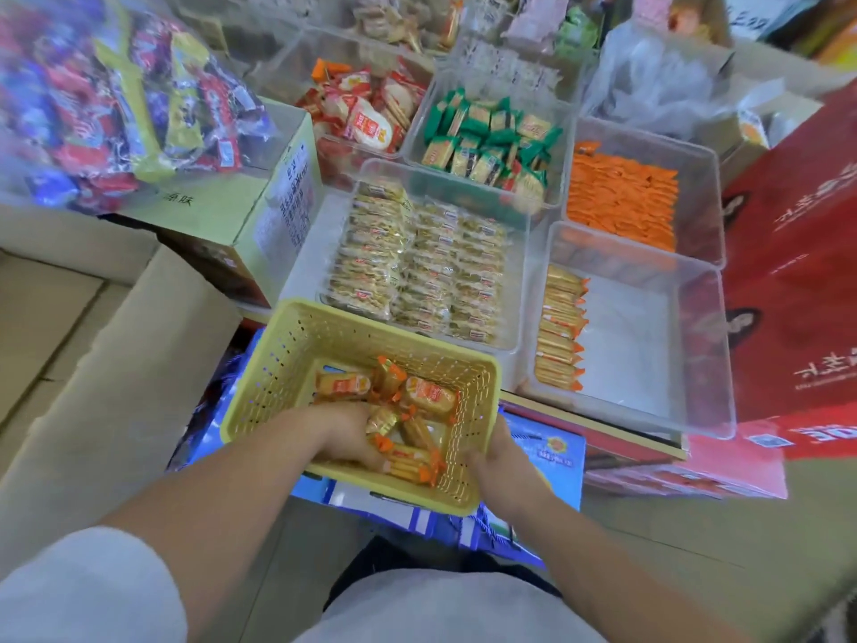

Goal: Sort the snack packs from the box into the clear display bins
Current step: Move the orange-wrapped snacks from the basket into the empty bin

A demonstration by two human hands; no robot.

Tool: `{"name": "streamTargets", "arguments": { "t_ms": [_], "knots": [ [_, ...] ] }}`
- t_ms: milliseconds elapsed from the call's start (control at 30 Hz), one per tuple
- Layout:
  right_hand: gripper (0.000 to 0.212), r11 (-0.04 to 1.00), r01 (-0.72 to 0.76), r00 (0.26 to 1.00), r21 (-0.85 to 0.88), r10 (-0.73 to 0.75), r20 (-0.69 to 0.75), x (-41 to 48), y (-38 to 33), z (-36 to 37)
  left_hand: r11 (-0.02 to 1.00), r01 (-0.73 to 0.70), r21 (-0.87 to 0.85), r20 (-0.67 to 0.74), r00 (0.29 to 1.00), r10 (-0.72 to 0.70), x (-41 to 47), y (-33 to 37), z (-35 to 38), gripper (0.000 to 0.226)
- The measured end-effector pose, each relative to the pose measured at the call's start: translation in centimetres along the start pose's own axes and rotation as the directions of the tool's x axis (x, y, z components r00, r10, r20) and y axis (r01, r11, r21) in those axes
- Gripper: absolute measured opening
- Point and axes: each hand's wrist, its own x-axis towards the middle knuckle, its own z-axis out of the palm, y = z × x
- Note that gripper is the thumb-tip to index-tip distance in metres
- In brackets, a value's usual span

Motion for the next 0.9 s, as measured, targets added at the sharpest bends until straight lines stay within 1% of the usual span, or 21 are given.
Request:
{"name": "streamTargets", "arguments": {
  "t_ms": [100,167,300,367,433,533,600,767,900],
  "knots": [
    [0.036,1.000,-0.001,1.000,0.018,0.001,-0.016,-0.1,-0.2,0.3,1.000,0.008,0.001,0.020,1.000,-0.008,0.1,0.0,-0.6,0.111],
    [0.034,0.999,-0.005,1.000,0.033,0.006,-0.022,-0.1,-0.2,0.4,1.000,-0.001,0.019,0.005,1.000,0.001,0.2,0.5,-0.8,0.108],
    [0.035,0.997,-0.020,1.000,0.080,0.021,-0.013,0.0,-0.2,0.5,1.000,-0.020,-0.017,-0.033,0.999,0.019,0.7,1.7,-0.6,0.103],
    [0.037,0.996,-0.014,1.000,0.088,0.016,-0.015,0.1,-0.3,0.4,0.999,-0.032,-0.041,-0.037,0.999,0.031,0.9,2.0,-0.3,0.109],
    [0.040,0.997,-0.005,1.000,0.076,0.006,-0.016,0.2,-0.5,0.4,0.997,-0.061,-0.043,-0.010,0.998,0.061,0.9,2.2,-0.3,0.114],
    [0.040,0.998,-0.003,1.000,0.056,0.005,-0.027,0.4,-0.7,0.4,0.993,-0.118,-0.005,0.054,0.991,0.119,1.0,2.9,-0.3,0.107],
    [0.040,0.999,0.005,0.999,0.035,-0.004,-0.035,0.4,-0.8,0.5,0.988,-0.152,0.022,0.067,0.986,0.150,1.2,3.7,-0.1,0.104],
    [0.038,0.997,0.000,0.998,-0.075,-0.005,-0.067,0.4,-0.4,0.4,0.987,-0.155,0.037,0.078,0.985,0.152,2.4,5.0,0.9,0.117],
    [0.035,0.998,-0.002,0.997,-0.070,-0.004,-0.080,0.3,-0.3,0.4,0.991,-0.117,0.063,0.138,0.985,0.107,3.1,4.9,0.7,0.125]
  ]
}}
